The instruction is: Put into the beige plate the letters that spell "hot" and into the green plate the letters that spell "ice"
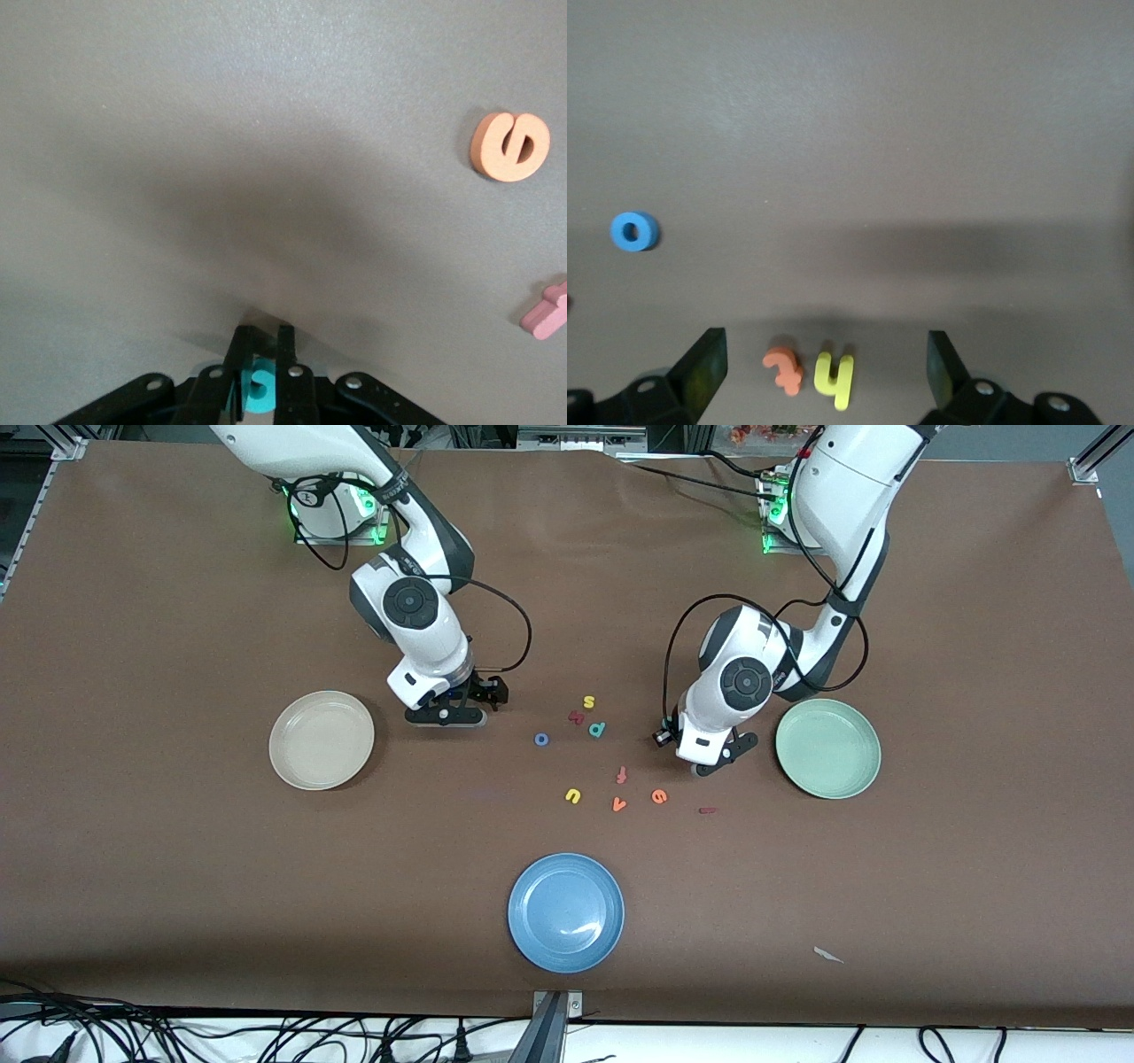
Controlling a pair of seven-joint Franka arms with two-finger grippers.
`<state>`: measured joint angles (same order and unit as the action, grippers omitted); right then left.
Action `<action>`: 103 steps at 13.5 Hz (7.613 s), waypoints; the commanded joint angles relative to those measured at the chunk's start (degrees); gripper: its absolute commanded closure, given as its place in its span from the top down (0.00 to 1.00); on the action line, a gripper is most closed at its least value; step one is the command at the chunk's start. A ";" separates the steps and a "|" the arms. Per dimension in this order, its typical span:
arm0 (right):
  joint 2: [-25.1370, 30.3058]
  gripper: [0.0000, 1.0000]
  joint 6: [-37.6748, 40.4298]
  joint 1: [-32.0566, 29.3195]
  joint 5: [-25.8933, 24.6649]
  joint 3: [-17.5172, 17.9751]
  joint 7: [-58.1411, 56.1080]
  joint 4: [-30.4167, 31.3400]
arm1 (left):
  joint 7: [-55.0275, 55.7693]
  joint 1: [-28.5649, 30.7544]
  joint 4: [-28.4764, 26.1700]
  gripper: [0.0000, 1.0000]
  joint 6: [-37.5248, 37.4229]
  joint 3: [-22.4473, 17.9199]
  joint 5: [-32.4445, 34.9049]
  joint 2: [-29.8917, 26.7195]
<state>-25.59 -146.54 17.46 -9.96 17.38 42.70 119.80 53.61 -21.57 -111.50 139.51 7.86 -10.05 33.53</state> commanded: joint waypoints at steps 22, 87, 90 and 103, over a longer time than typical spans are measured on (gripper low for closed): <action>-1.31 0.88 -8.76 1.96 -3.13 -1.38 0.90 7.73 | -11.00 1.80 4.19 0.99 -18.59 0.31 -1.82 -6.56; -1.48 0.58 -4.63 8.47 -9.55 -2.62 8.89 5.62 | -40.33 25.95 4.01 0.19 -34.67 -0.65 13.47 -11.40; -1.48 0.46 -4.63 8.47 -9.81 -2.71 8.89 5.62 | -40.43 27.10 3.66 0.22 -26.23 -0.65 13.56 -5.06; 6.41 0.00 2.28 4.61 -10.78 -2.62 0.31 5.97 | -19.56 23.68 12.43 1.00 -26.66 5.66 10.67 -7.70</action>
<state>-24.26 -149.01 24.65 -19.66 14.54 47.26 125.01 25.92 3.53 -102.31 113.52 11.99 1.67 24.14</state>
